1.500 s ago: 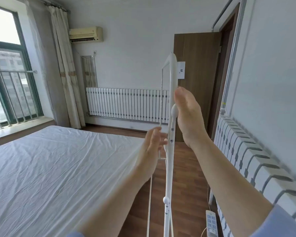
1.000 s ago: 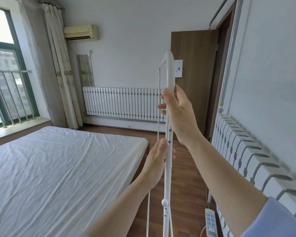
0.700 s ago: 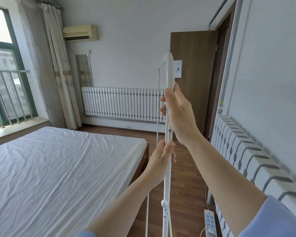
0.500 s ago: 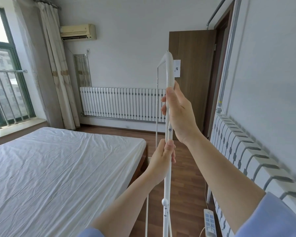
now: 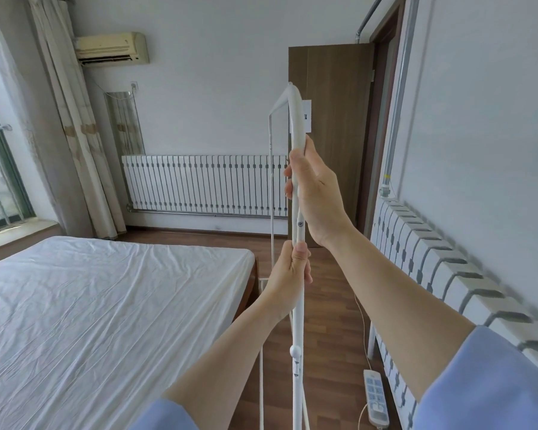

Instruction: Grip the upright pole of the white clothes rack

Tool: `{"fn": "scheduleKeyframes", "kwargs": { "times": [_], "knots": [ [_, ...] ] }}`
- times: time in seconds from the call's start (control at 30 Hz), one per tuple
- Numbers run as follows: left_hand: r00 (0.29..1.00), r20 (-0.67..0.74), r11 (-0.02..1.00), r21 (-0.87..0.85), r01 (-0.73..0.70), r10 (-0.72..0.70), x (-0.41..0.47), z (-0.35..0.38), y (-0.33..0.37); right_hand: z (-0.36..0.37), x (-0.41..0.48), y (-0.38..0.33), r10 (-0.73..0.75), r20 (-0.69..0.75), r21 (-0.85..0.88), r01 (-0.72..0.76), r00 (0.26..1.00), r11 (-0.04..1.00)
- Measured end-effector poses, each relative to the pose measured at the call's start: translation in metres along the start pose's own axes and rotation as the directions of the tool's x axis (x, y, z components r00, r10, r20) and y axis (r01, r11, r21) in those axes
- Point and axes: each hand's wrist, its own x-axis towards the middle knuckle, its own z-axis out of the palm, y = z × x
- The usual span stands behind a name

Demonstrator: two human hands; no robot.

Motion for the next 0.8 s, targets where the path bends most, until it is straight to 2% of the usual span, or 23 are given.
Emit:
{"fn": "scheduleKeyframes", "kwargs": {
  "times": [0.17, 0.33, 0.8],
  "knots": [
    [1.0, -0.004, 0.999, -0.037, -0.018, 0.018, 0.028, 0.003, -0.014, -0.002, 0.022, 0.02, 0.0, 0.015, 0.01, 0.0, 1.0, 1.0],
    [1.0, -0.021, 0.997, -0.076, -0.023, 0.021, 0.069, 0.017, -0.031, -0.016, 0.052, 0.051, 0.014, 0.096, 0.023, -0.016, 0.995, 1.0],
    [0.997, -0.076, 0.997, -0.078, 0.014, -0.02, 0.196, 0.057, -0.085, -0.052, 0.151, 0.137, 0.008, 0.128, 0.027, -0.011, 0.992, 1.0]
  ]
}}
